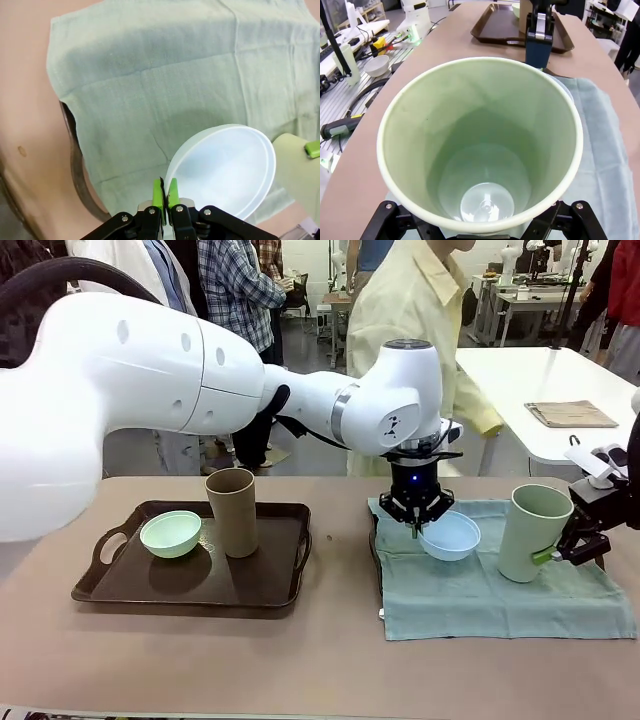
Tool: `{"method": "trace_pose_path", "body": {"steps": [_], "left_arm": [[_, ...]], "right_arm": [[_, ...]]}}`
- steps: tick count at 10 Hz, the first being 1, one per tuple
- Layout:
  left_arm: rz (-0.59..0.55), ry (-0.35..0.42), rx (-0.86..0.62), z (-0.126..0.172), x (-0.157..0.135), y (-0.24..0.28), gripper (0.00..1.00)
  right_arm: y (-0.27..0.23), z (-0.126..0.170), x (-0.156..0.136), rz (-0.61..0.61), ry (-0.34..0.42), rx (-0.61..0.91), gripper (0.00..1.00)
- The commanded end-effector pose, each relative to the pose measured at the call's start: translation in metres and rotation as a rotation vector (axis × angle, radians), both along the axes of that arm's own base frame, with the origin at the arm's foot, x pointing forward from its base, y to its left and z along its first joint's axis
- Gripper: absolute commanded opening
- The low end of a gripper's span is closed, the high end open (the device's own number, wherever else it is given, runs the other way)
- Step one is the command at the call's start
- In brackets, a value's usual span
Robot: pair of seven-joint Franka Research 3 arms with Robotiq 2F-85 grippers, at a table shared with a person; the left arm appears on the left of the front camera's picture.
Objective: Set up a tray with a mat and arrange the tableware.
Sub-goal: Place the Picnic Bowl and Reusable plastic cup back onto the Handle tray in front of the human's position.
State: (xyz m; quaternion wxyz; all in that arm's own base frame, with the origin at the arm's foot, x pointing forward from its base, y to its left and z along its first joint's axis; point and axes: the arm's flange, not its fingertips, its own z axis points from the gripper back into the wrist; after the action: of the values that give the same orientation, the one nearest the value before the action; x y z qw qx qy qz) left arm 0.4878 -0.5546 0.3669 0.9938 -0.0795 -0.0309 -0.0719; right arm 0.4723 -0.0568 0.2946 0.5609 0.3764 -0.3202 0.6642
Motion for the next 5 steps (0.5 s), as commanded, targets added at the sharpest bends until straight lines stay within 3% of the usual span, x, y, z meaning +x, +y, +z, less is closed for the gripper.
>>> {"method": "trace_pose_path", "body": {"steps": [1,5], "left_arm": [[-0.024,-0.018,-0.005,-0.0036,0.0052,0.0006,0.04],[-0.014,0.026,0.025,-0.0095,0.0079,-0.0017,0.04]], "right_arm": [[0.0013,-0.0074,0.0077,-0.008,-0.031,0.016,0.83],[-0.0002,-0.0095,0.0089,-0.018,-0.029,0.008,0.83]]}}
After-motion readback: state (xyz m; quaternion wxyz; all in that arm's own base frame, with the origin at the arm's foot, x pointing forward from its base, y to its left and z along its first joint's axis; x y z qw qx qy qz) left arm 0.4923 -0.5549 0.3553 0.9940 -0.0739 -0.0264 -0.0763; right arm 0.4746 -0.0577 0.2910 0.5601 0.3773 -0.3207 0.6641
